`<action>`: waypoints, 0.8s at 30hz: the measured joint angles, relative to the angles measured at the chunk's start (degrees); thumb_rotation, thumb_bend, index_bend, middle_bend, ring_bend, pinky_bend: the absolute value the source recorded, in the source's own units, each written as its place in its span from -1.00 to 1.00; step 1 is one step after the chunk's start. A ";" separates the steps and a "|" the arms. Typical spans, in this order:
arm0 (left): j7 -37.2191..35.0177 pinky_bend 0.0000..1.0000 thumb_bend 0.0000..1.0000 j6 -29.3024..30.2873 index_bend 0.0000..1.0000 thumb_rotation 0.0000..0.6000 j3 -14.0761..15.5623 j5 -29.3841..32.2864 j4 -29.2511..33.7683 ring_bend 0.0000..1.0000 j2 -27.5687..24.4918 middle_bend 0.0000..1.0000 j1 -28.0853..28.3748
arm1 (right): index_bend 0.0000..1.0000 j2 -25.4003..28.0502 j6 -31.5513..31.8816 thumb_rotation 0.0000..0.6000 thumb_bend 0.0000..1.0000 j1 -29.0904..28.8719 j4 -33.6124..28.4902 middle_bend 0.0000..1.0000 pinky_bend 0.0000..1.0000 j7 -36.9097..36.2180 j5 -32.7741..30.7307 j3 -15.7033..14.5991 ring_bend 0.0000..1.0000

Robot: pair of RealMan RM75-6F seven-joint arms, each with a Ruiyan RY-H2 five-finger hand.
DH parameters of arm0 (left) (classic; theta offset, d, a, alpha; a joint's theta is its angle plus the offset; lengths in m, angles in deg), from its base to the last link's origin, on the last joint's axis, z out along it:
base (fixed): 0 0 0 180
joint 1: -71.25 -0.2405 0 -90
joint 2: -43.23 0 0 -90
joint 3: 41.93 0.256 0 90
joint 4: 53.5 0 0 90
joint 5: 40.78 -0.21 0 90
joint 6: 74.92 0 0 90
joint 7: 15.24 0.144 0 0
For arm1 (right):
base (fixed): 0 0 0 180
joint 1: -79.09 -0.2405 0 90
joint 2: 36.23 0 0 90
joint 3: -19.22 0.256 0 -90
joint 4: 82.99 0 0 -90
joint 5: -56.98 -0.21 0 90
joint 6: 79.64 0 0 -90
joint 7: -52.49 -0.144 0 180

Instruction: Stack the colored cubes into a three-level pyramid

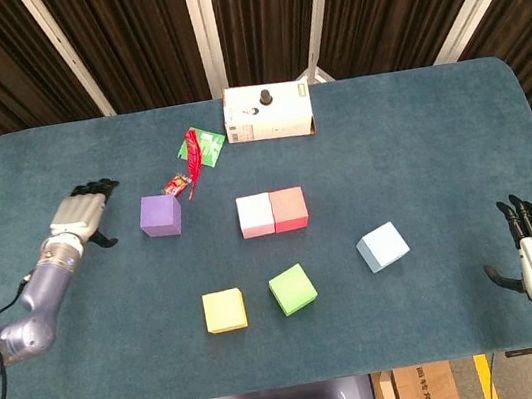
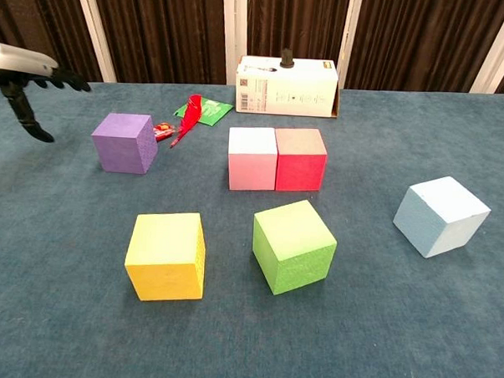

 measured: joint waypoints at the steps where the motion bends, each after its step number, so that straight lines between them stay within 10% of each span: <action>1: -0.01 -1.00 -0.48 0.04 -1.00 1.00 0.13 0.08 -0.18 -1.00 0.45 -1.00 0.33 | -0.78 -0.05 -0.20 1.00 -0.52 0.04 -0.02 -0.91 -1.00 0.13 -0.08 0.16 -1.00; 24: 1.39 -1.00 -0.41 4.23 -0.77 1.00 -0.12 4.33 -3.88 -1.00 9.87 -0.71 6.74 | -0.78 0.02 -3.72 1.00 -0.52 0.95 -0.08 -0.91 -1.00 0.68 -2.10 2.92 -1.00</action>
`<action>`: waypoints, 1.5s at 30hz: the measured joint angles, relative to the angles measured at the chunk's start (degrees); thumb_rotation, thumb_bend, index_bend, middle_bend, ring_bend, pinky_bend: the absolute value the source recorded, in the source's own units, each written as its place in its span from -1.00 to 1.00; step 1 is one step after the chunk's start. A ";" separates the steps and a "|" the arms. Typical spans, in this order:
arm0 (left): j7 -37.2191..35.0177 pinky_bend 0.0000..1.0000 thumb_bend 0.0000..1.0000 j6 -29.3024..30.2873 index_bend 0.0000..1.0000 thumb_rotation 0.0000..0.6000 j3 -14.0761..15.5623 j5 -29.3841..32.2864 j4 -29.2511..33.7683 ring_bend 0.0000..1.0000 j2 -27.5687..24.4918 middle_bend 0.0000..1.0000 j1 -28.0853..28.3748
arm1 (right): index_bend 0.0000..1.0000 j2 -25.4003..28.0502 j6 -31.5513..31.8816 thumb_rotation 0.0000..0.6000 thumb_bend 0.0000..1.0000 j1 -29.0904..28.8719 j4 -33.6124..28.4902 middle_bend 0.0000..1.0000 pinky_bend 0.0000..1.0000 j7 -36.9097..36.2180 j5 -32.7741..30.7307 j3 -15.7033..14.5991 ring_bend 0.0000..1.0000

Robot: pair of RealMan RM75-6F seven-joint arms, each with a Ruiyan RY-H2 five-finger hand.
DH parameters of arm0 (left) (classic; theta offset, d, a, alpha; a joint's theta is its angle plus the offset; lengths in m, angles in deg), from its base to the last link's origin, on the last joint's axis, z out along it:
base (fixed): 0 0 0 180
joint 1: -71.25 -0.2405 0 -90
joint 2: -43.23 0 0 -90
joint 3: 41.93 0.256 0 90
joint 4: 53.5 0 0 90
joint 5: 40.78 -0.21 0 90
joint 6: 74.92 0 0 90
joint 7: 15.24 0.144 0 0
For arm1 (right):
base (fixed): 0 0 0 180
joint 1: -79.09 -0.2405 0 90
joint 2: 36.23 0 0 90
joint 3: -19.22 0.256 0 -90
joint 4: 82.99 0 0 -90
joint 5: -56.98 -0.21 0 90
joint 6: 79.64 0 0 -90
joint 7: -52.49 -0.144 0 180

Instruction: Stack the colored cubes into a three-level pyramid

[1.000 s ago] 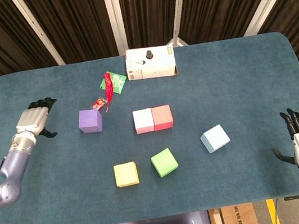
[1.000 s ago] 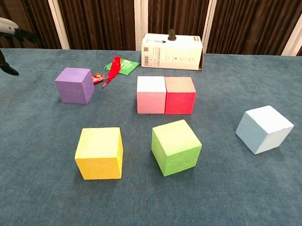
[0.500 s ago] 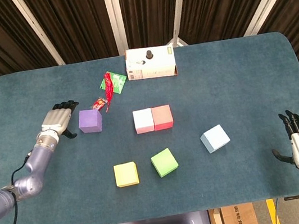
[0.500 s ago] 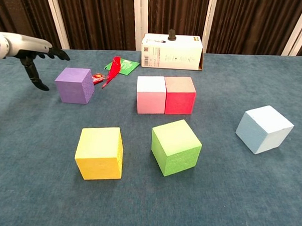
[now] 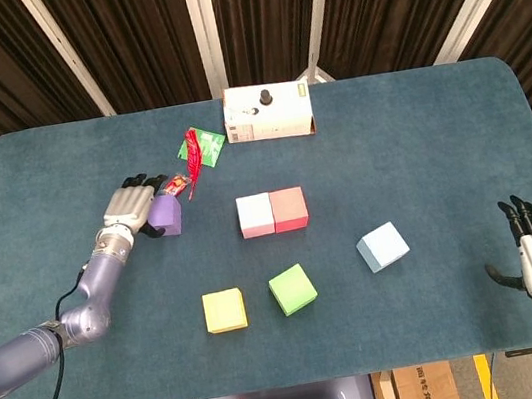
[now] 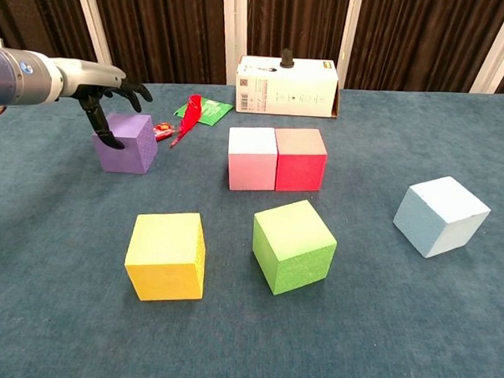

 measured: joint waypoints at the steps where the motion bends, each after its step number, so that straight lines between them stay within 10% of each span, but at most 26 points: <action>1: 0.26 -1.00 -0.41 0.28 -0.75 1.00 0.08 0.13 0.22 -1.00 -0.03 -0.71 0.11 | -0.78 0.07 -0.09 1.00 -0.52 0.08 -0.08 -0.91 -1.00 -0.06 -0.16 0.11 -1.00; 45: 0.93 -1.00 -0.21 3.59 -0.43 1.00 0.62 4.96 4.65 -1.00 -2.15 -0.39 0.89 | -0.78 0.95 -2.81 1.00 -0.52 1.39 -1.31 -0.91 -1.00 -1.39 -2.24 2.73 -1.00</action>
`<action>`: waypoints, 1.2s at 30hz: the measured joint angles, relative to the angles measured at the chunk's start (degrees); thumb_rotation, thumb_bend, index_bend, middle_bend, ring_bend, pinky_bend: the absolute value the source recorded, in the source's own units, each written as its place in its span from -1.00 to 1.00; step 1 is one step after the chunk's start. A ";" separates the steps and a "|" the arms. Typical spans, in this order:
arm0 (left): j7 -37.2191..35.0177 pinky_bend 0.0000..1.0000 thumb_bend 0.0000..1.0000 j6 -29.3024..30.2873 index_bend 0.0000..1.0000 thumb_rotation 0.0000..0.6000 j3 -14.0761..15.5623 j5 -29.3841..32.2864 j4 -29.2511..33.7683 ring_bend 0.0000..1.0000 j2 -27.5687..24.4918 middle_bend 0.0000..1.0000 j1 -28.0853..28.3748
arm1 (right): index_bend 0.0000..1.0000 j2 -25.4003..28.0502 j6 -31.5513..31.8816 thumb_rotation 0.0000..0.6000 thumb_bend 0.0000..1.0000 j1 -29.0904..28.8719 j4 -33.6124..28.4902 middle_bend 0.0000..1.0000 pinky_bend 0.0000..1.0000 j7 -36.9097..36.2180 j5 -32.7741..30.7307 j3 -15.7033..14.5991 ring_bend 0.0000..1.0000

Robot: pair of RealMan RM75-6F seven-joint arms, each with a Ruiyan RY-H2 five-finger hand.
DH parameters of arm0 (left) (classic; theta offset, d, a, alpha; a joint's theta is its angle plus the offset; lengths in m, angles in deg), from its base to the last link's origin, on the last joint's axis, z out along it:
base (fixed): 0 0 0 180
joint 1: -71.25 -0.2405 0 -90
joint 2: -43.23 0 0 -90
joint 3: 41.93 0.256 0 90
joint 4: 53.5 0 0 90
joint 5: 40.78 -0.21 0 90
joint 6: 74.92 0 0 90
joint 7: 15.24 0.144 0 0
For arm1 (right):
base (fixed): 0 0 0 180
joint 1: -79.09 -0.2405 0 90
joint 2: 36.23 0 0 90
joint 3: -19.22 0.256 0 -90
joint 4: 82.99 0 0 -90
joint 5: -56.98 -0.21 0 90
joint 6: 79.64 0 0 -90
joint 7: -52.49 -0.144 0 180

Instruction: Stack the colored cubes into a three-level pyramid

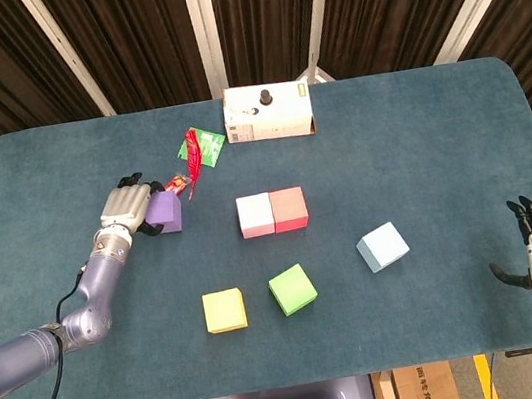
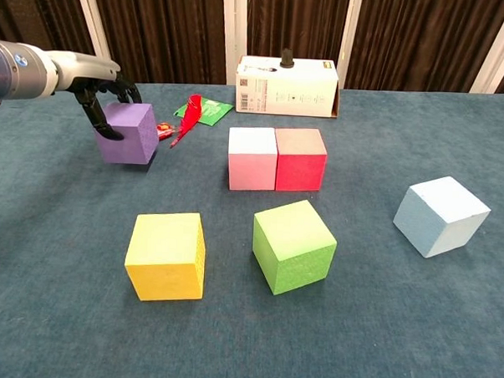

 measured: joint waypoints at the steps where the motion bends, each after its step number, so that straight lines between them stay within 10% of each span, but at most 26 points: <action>1: 0.26 -1.00 -0.21 0.22 -0.43 1.00 -0.09 0.51 1.00 -1.00 -0.47 -0.39 0.13 | -0.78 0.04 0.19 1.00 -0.52 0.09 -0.06 -0.91 -1.00 0.12 0.10 0.05 -1.00; 15: 9.90 -1.00 -0.23 9.67 -0.45 1.00 -0.17 14.80 14.62 -1.00 -3.47 -0.42 5.80 | -0.78 0.08 2.69 1.00 -0.52 0.45 1.55 -0.91 -1.00 -0.25 5.45 -0.27 -1.00; 36: 12.94 -1.00 -0.23 12.69 -0.45 1.00 -0.14 14.55 7.96 -1.00 7.01 -0.43 7.78 | -0.78 -0.27 6.09 1.00 -0.52 1.38 4.53 -0.91 -1.00 -1.80 10.84 -0.79 -1.00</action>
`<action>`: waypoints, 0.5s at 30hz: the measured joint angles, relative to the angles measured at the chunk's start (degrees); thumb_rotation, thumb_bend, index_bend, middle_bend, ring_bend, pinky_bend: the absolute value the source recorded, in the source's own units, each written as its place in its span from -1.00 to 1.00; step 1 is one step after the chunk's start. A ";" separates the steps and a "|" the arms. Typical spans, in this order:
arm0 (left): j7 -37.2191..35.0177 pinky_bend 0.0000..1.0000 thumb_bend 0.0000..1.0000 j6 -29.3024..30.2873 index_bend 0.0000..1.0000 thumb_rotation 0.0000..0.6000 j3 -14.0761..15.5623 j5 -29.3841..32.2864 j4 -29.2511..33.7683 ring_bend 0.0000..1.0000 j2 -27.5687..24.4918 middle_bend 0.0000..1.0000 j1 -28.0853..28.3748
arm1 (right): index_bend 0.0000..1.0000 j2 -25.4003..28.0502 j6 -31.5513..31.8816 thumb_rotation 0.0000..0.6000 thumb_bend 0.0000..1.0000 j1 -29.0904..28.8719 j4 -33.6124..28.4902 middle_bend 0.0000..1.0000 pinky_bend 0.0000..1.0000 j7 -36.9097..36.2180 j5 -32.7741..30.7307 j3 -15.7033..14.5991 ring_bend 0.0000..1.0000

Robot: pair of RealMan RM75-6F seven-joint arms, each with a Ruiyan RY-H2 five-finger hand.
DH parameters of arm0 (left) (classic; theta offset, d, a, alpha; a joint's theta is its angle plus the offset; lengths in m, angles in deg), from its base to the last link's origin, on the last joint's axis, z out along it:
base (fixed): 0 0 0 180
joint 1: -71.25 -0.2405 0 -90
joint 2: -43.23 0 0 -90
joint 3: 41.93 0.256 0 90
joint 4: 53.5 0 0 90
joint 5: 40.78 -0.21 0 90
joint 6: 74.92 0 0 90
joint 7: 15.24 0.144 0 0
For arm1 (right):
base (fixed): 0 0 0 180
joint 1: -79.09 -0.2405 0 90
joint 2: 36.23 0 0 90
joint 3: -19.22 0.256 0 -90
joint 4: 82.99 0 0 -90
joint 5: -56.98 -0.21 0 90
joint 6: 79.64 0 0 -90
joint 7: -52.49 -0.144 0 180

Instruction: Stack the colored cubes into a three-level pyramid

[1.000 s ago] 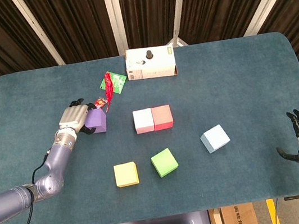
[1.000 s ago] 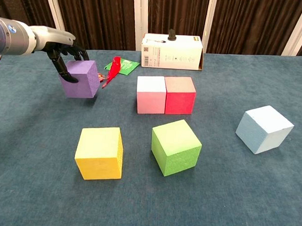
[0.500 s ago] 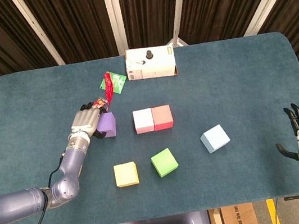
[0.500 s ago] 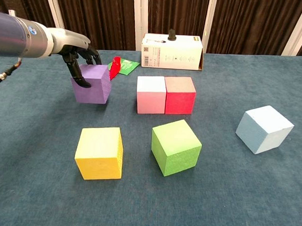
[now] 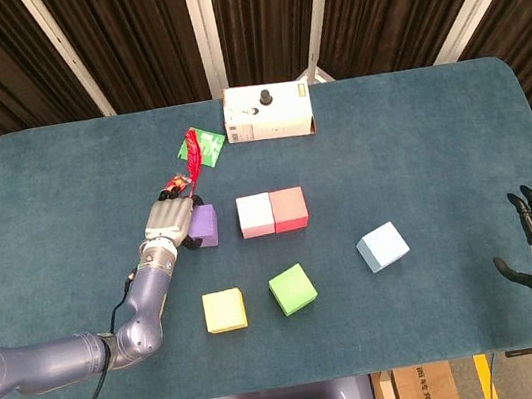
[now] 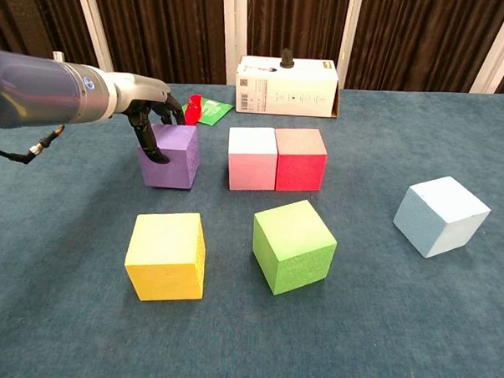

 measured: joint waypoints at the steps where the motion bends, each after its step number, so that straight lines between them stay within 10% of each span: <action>1: 0.07 -1.00 -0.23 0.30 -0.45 1.00 -0.04 -0.22 -0.33 -1.00 0.48 -0.43 -0.01 | -0.78 0.03 -0.04 1.00 -0.52 0.01 0.02 -0.91 -1.00 -0.09 -0.10 0.08 -1.00; 15: 3.06 -1.00 -0.25 3.42 -0.45 1.00 -2.83 -0.16 -1.88 -1.00 4.27 -0.43 0.28 | -0.78 0.55 -0.42 1.00 -0.52 0.39 -0.62 -0.91 -1.00 -0.15 -1.27 0.80 -1.00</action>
